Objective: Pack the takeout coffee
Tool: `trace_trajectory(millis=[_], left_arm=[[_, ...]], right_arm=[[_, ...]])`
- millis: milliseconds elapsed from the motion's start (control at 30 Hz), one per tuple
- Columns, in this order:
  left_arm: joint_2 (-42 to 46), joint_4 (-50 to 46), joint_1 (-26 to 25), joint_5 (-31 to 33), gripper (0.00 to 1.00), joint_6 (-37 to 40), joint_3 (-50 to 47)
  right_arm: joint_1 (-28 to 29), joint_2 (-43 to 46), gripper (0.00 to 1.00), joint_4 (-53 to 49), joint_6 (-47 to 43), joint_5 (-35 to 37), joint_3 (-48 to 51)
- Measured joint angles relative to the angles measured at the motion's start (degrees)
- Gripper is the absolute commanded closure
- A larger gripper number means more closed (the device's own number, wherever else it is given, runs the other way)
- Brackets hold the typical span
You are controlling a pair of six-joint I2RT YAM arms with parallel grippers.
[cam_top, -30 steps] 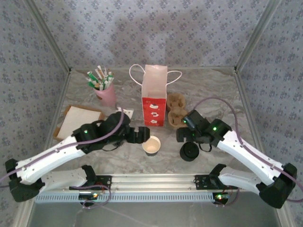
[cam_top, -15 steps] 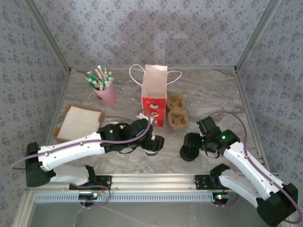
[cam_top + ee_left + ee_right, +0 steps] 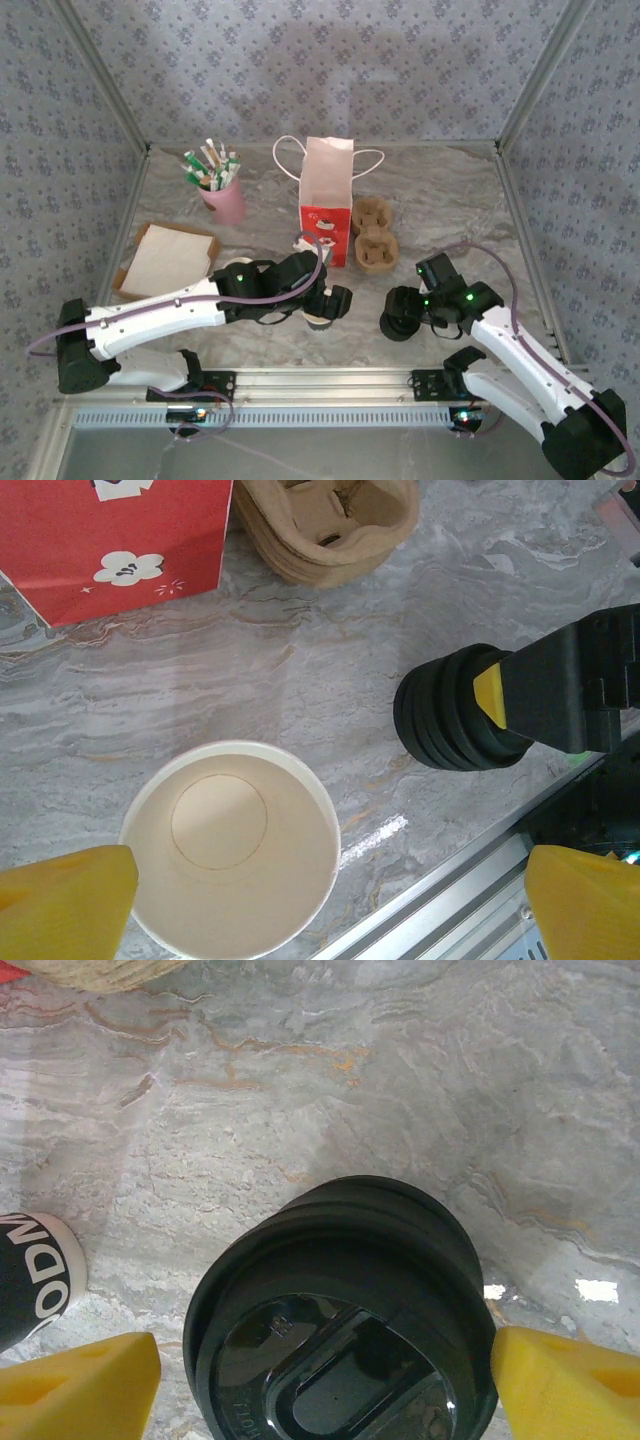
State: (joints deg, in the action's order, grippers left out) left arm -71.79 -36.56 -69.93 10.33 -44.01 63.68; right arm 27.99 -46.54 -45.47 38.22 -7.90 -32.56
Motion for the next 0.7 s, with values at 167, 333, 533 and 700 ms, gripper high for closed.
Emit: trace_trajectory(millis=[167, 333, 533, 700], left_arm=[[0.00, 0.02, 0.00, 0.00, 0.01, 0.00, 0.00], [-0.02, 0.33, 0.00, 0.00, 0.01, 0.00, -0.15], [-0.02, 0.42, 0.00, 0.00, 0.01, 0.00, -0.26], [-0.02, 0.42, 0.00, 0.00, 0.01, 0.00, -0.28]], right_arm=[[0.00, -0.11, 0.15, 0.61, 0.39, -0.52, 0.07], [0.28, -0.74, 0.16, 0.74, 1.31, -0.50, 0.17], [1.11, -1.51, 0.15, 0.55, 2.14, 0.17, 0.79], [2.19, -1.88, 0.17, 0.31, 2.93, 0.98, 0.81]])
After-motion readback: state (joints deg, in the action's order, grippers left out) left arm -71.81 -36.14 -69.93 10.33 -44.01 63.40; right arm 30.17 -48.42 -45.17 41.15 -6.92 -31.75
